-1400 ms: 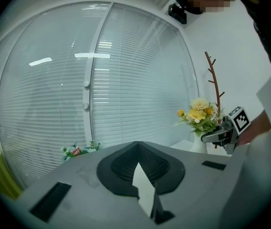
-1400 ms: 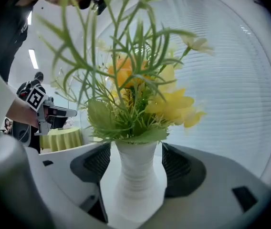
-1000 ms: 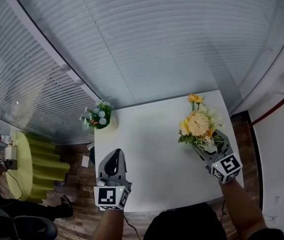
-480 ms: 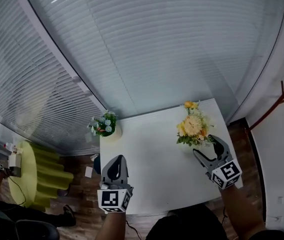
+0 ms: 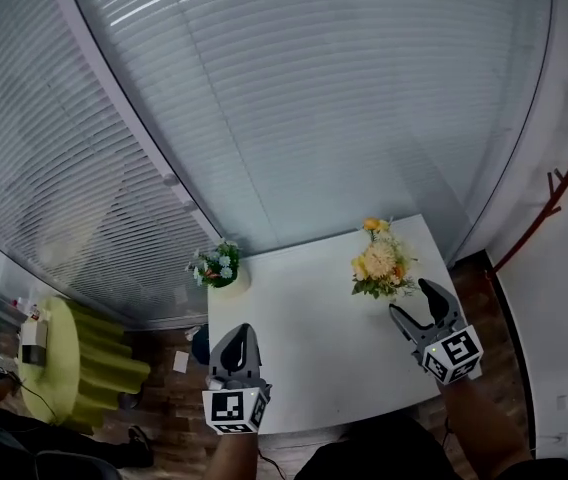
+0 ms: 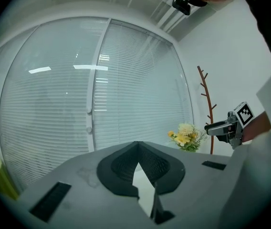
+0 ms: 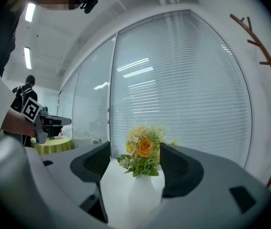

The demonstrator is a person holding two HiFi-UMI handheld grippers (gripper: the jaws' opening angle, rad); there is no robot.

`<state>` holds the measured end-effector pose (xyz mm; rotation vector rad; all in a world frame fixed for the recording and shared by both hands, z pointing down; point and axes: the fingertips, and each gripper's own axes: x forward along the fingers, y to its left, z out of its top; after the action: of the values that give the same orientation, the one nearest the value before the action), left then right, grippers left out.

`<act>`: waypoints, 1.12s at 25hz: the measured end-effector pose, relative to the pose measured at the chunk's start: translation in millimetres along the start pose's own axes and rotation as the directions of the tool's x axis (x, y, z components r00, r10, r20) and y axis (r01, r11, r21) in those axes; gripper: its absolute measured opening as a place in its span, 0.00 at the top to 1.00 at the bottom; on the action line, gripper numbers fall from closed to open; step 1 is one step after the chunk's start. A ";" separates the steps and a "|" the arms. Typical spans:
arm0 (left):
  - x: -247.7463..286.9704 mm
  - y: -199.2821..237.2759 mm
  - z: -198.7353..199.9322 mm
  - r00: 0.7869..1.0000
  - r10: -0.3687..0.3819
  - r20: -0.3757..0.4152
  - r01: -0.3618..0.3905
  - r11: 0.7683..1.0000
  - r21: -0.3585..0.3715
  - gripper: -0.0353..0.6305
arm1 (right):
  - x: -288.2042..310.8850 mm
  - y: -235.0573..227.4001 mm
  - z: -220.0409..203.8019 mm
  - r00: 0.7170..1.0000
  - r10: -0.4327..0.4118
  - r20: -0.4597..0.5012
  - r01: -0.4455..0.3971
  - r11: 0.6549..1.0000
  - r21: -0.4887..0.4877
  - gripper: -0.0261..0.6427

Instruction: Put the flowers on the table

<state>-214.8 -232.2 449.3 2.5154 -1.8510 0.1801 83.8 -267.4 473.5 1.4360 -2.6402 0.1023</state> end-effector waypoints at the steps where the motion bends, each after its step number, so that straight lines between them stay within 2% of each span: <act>1: -3.7 -0.7 -0.2 1.000 0.003 -0.003 -0.003 1.000 -0.006 0.95 | -1.2 1.0 1.3 1.000 0.003 -0.006 -0.003 1.000 -0.008 0.46; 4: -11.8 -3.0 -1.8 1.000 0.003 -0.006 -0.003 1.000 -0.004 0.95 | -6.2 1.7 6.5 1.000 -0.002 -0.005 0.002 1.000 -0.012 0.46; 8: -19.0 3.8 6.5 0.999 0.029 0.036 -0.029 0.999 0.015 0.95 | -14.8 -1.3 18.3 1.000 -0.024 0.018 0.024 1.000 0.005 0.47; 11: -23.0 7.7 12.3 0.998 0.036 0.044 -0.037 0.999 0.023 0.95 | -17.9 1.5 23.2 1.000 0.002 0.022 -0.003 1.000 0.019 0.65; 16: -26.9 9.4 22.2 0.998 0.035 0.057 -0.038 0.998 0.044 0.95 | -22.3 1.7 31.0 0.999 0.009 0.049 -0.009 1.000 0.009 0.77; 19: -33.7 11.7 17.5 0.997 0.049 0.051 -0.050 0.999 0.019 0.95 | -26.8 7.2 32.9 0.998 0.043 0.051 -0.044 0.999 0.004 0.83; 22: -38.4 13.9 8.5 0.998 0.062 0.030 -0.062 0.998 0.005 0.95 | -30.3 9.0 32.6 0.998 0.045 0.047 -0.043 0.999 -0.030 0.92; 28: -40.1 10.0 -0.1 0.999 0.051 0.003 -0.051 0.999 0.001 0.95 | -29.1 5.8 31.6 0.999 0.028 0.028 -0.026 0.997 -0.070 0.93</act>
<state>-236.1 -197.0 444.8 2.4723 -1.9173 0.1787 91.8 -244.0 437.9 1.3905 -2.6588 -0.0074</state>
